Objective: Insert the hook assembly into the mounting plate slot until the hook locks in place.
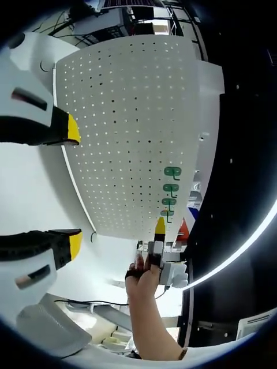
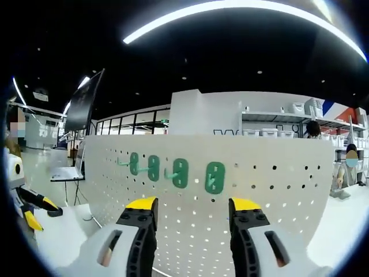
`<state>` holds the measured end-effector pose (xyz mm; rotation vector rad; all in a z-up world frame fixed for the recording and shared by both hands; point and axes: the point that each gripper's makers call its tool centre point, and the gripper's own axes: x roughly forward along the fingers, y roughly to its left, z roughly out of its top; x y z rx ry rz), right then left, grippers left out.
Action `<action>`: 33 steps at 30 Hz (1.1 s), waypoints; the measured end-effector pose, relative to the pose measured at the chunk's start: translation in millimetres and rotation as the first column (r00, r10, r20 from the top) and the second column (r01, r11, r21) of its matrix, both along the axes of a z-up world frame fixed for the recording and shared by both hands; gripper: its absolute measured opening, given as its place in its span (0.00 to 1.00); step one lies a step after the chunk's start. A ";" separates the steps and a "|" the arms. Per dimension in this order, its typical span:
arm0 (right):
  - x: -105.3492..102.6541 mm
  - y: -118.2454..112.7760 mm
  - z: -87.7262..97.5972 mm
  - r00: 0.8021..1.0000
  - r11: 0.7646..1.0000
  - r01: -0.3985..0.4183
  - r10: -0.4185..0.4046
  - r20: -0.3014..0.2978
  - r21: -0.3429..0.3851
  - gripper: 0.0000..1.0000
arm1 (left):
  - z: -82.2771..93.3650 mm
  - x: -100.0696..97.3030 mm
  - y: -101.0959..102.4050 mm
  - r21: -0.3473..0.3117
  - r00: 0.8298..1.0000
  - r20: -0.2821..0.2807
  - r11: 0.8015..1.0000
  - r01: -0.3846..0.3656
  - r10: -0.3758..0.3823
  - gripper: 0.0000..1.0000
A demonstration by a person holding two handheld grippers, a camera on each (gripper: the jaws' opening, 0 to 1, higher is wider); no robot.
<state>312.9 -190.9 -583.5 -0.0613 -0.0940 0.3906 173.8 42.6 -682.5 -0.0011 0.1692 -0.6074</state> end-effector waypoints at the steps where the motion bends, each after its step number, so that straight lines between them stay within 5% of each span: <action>1: -2.5 0.0 -1.3 1.000 1.000 -0.006 0.006 0.000 -0.009 0.48 | 0.3 0.0 0.0 0.000 1.000 0.001 1.000 0.000 0.000 0.60; 7: -20.7 1.9 -9.3 0.999 0.998 -0.046 0.046 0.005 -0.051 0.49 | 1.8 0.9 1.4 -0.001 1.000 0.005 1.000 -0.004 0.004 0.61; 33: -75.0 -12.9 -47.9 0.994 0.997 -0.080 0.079 -0.080 -0.009 0.51 | 15.8 9.6 16.9 0.018 0.999 0.047 1.000 -0.022 0.021 0.64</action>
